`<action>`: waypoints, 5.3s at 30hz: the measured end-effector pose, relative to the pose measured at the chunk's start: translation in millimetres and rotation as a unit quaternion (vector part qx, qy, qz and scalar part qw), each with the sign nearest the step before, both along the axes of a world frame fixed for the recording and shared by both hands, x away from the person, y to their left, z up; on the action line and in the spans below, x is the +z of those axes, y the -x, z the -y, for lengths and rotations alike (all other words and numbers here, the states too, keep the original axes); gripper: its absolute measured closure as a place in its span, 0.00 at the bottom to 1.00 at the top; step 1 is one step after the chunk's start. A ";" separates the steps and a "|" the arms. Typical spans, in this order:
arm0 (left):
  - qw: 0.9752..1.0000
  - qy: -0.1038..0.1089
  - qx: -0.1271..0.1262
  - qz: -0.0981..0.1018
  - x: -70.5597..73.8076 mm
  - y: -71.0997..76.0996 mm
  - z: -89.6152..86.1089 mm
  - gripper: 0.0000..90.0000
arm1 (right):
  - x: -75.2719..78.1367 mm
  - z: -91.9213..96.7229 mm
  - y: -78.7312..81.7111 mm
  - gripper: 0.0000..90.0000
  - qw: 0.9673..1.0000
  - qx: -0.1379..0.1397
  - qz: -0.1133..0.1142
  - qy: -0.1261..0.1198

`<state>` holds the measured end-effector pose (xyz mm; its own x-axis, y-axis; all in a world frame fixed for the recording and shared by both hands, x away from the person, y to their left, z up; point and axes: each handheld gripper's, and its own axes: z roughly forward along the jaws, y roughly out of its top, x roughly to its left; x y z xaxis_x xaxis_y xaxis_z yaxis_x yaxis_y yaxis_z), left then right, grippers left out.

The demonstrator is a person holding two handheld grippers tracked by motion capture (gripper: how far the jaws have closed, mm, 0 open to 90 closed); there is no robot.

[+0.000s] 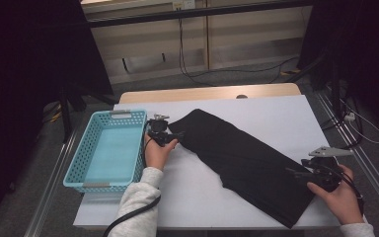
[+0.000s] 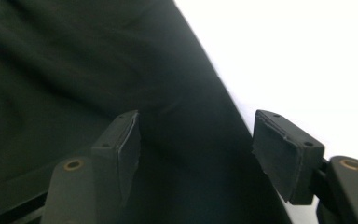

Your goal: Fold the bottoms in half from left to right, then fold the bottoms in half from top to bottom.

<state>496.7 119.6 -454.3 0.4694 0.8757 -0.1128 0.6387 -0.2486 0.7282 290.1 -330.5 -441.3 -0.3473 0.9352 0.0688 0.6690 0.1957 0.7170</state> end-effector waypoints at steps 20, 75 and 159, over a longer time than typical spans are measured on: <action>0.999 0.015 0.041 -0.021 -4.2 -6.2 24.9 0.51 | 1.9 -9.2 -1.8 0.33 1.000 0.016 -0.001 -0.023; 0.998 0.066 0.021 0.000 62.6 -18.9 -7.2 0.91 | 4.0 -9.2 2.9 0.25 0.999 0.031 0.008 -0.036; 0.971 0.094 -0.220 0.003 38.1 67.3 65.0 0.91 | 4.9 -22.5 -6.5 0.23 0.998 0.050 0.017 -0.029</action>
